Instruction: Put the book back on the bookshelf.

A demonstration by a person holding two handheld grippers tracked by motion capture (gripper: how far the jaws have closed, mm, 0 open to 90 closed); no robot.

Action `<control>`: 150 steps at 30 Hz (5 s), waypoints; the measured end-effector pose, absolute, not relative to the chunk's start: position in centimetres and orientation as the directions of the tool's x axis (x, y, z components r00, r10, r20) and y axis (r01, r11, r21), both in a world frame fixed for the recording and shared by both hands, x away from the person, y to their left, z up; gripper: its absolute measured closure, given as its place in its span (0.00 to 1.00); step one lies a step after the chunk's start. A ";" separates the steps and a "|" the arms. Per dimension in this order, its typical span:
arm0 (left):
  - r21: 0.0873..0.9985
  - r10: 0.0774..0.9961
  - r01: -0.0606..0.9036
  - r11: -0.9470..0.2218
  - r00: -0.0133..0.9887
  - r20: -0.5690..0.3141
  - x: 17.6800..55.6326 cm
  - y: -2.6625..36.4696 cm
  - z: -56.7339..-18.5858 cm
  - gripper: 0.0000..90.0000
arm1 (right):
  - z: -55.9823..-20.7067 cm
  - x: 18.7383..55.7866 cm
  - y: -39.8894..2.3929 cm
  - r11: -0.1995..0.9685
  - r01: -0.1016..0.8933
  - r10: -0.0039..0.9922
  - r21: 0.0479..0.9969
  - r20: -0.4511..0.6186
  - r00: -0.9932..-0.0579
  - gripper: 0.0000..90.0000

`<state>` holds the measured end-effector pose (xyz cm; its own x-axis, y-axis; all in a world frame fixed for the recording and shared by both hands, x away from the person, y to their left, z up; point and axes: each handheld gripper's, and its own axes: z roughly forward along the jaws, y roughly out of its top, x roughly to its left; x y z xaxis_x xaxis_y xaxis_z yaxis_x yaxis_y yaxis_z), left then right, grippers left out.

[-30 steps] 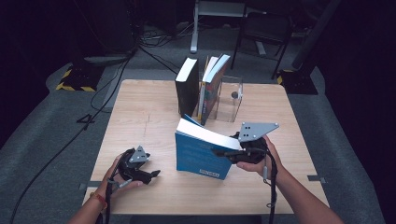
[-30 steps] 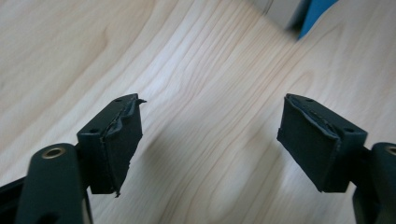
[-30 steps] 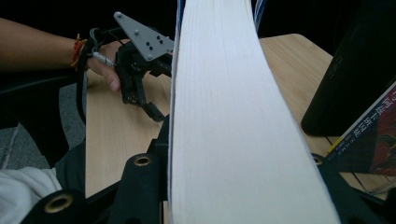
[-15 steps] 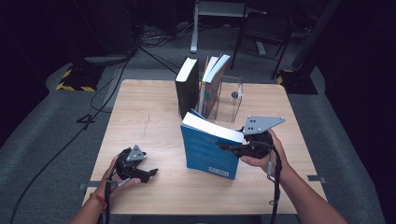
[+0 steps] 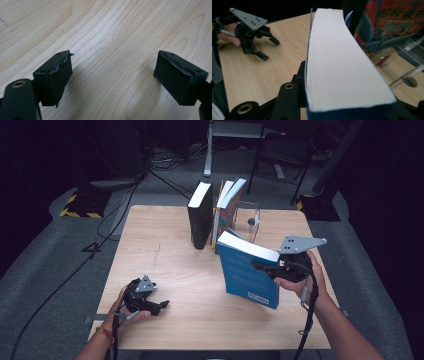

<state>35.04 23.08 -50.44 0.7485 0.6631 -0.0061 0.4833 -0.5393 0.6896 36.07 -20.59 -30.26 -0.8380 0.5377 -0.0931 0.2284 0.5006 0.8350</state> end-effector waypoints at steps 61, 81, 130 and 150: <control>0.690 0.658 0.485 -0.538 0.753 -0.018 35.1 22.9 -50.5 0.16 | -28.5 52.3 -17.8 0.210 0.375 0.921 0.903 -0.054 -0.387 0.68; 0.689 0.635 0.467 -0.555 0.773 -0.013 34.9 22.6 -50.4 0.16 | -29.3 56.4 -15.7 0.144 0.353 0.964 0.924 -0.050 -0.261 0.68; 0.690 0.602 0.444 -0.571 0.798 -0.015 34.4 22.1 -50.5 0.16 | -33.9 53.8 -16.4 0.136 0.254 0.946 0.958 -0.050 -0.321 0.67; 0.690 0.597 0.441 -0.574 0.802 -0.016 34.4 22.1 -50.5 0.16 | -31.1 53.3 -17.6 0.266 0.518 0.894 0.813 -0.006 -0.449 0.56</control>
